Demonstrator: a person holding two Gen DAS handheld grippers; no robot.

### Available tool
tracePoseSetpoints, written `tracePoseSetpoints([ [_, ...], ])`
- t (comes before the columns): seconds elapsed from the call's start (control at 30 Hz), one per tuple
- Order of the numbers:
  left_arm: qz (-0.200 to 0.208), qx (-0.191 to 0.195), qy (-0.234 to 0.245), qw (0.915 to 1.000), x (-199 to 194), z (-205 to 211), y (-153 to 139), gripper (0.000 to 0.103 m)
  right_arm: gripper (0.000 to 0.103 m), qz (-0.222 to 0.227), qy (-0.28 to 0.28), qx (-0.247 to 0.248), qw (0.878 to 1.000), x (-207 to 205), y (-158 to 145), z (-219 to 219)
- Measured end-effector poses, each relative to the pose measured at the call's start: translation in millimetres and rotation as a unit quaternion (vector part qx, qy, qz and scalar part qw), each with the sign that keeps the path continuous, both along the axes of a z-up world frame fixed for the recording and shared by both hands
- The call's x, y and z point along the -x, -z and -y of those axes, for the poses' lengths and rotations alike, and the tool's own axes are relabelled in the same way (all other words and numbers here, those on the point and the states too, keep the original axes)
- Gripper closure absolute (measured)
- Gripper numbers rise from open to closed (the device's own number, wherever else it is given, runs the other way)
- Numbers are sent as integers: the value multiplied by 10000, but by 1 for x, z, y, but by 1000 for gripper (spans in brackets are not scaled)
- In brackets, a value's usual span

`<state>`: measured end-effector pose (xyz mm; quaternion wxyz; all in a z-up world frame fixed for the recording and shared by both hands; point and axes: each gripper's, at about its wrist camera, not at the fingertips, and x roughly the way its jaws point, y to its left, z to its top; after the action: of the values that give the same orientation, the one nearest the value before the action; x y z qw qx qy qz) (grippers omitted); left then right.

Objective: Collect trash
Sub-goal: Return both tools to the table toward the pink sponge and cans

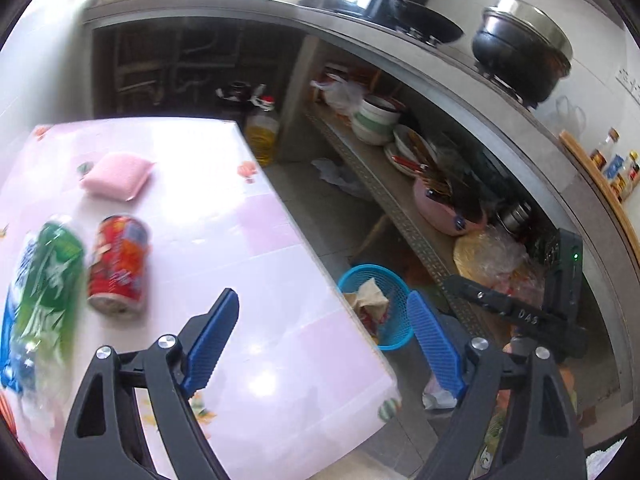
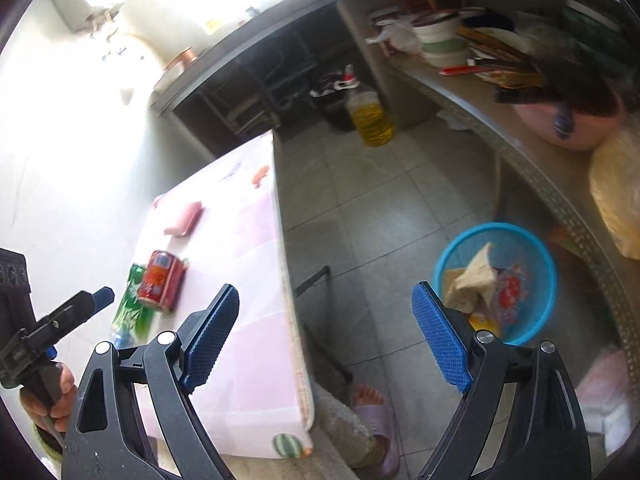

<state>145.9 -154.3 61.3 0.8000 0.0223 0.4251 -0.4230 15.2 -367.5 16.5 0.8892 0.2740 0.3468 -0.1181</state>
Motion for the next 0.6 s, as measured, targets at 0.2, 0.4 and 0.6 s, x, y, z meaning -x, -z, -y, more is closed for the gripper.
tracePoseSetpoints([
  [0.2, 214, -75, -378, 9990, 0, -43, -4, 19, 19, -43, -453, 94, 9989, -20, -9, -23],
  [0.4, 381, -110, -792, 9961, -2, -91, -6, 19, 19, -93, -956, 29, 9954, -54, -9, -47],
  [0.6, 443, -23, -1146, 9924, -15, -130, -5, 19, 19, -159, -1410, 41, 9899, -88, -14, -76],
])
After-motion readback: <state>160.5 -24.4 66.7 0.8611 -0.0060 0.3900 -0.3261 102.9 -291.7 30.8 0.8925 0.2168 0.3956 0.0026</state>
